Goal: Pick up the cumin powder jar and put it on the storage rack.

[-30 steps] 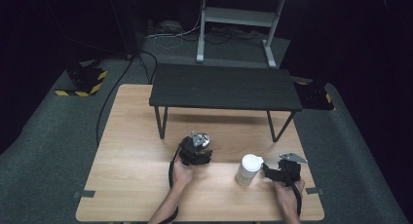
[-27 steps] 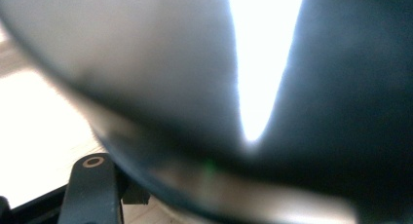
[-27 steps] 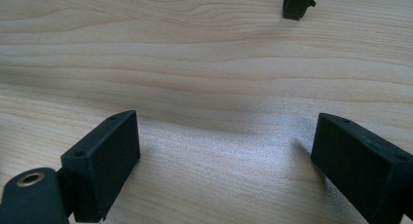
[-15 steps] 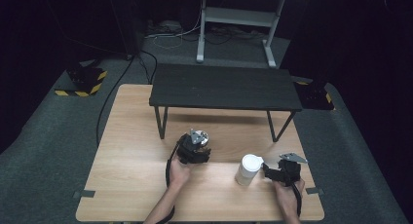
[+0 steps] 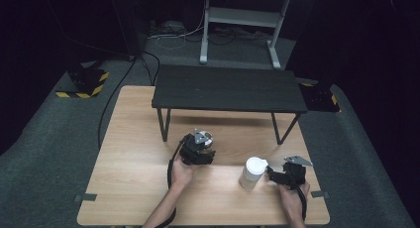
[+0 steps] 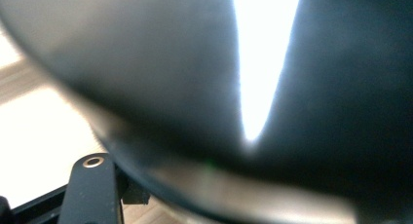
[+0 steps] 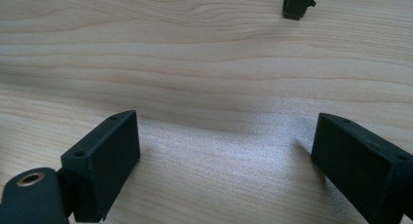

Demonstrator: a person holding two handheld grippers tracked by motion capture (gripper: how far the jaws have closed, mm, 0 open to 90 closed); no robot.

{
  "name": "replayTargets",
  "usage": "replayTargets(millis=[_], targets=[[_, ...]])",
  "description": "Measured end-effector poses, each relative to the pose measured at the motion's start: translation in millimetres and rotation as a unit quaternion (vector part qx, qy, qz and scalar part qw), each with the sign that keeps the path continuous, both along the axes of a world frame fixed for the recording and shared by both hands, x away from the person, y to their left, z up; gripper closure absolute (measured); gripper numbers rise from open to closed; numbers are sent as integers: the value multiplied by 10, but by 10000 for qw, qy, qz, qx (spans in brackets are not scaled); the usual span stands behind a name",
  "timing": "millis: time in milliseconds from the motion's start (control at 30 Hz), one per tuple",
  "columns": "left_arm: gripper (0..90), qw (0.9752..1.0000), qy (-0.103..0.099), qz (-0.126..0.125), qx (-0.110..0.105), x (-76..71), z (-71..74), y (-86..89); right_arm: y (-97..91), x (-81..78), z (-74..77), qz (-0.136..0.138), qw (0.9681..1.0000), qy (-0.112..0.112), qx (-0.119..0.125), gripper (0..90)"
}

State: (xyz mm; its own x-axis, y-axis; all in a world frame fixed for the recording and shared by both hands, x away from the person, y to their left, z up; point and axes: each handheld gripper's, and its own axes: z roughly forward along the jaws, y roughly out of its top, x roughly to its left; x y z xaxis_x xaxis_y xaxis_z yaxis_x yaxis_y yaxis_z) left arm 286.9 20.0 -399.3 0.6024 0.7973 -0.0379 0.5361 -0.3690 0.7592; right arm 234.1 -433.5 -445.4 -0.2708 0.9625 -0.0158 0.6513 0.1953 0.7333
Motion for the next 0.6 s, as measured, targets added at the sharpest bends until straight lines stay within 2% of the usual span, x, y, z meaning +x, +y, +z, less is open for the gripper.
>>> replayTargets(millis=[333,600], targets=[[319,9997,95,-222,-72,44,215,51,-1,0,0,1,10000,1,3,97],[319,9993,71,-368,-39,55,384,57,-3,1,0,4,10000,1,6,98]])
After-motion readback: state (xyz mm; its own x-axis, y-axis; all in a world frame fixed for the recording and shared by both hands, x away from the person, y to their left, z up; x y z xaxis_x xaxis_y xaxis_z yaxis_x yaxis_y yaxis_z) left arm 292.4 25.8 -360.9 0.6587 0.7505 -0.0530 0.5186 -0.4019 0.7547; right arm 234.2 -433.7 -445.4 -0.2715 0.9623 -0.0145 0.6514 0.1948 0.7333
